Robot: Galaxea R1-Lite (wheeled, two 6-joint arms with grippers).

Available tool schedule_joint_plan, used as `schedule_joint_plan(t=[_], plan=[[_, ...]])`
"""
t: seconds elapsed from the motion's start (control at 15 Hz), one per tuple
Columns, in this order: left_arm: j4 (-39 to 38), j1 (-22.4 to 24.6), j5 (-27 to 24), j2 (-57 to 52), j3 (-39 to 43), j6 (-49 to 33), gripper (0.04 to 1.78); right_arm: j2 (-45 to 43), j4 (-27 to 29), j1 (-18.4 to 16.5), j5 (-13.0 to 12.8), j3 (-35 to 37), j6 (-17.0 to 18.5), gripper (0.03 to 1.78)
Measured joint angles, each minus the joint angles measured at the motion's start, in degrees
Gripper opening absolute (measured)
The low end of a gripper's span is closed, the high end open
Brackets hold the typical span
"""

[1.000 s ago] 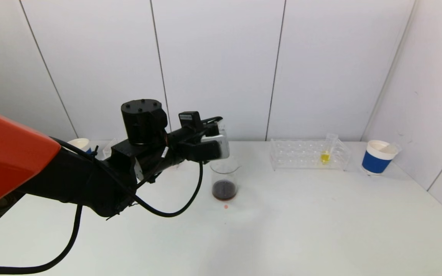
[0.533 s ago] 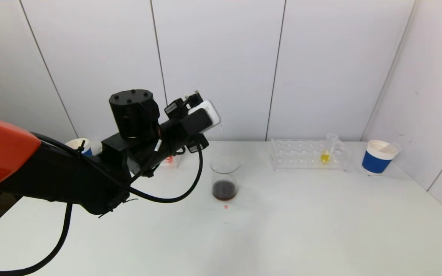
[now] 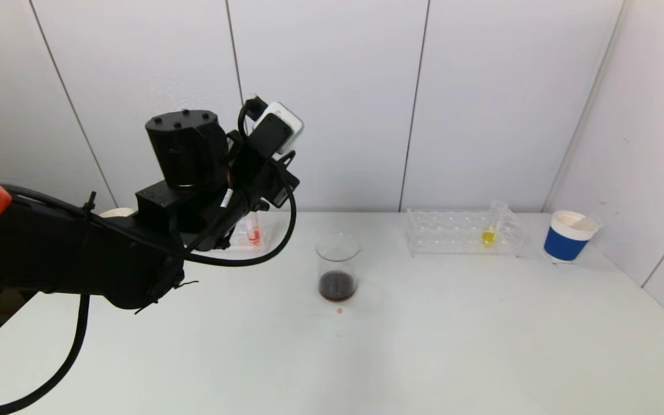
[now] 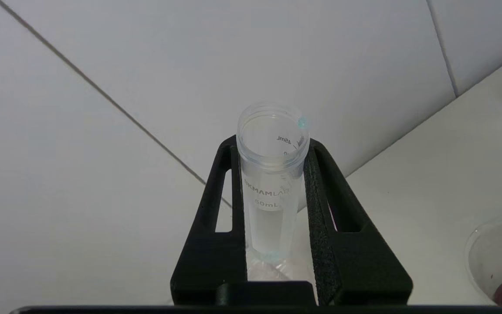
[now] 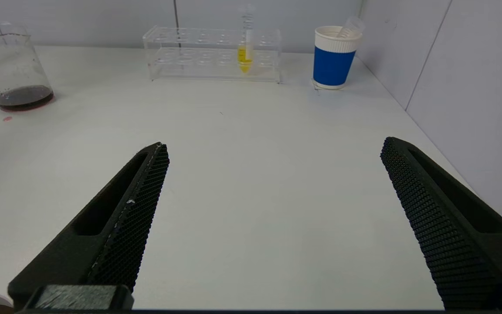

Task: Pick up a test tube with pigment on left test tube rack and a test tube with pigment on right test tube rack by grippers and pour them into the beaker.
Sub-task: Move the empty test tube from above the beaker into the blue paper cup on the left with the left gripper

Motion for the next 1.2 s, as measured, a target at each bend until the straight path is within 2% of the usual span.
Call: schedule_joint_plan(t=[0.47,0.93,1.2], plan=[[7.73,0.84,14.54,-0.87,-9.61,-6.34,0.43,0.00,0.00,0.00,0.00,0.00,-0.02,1.77],[8.58,6.12,29.34,-1.06,-16.04,-7.00,0.43,0.00,0.00,0.00,0.00,0.00,-0.02,1.77],[9.18,11.75,29.65,-1.08,-16.01,-11.33,0.43,0.00,0.01,0.00,0.00,0.00,0.00,1.77]])
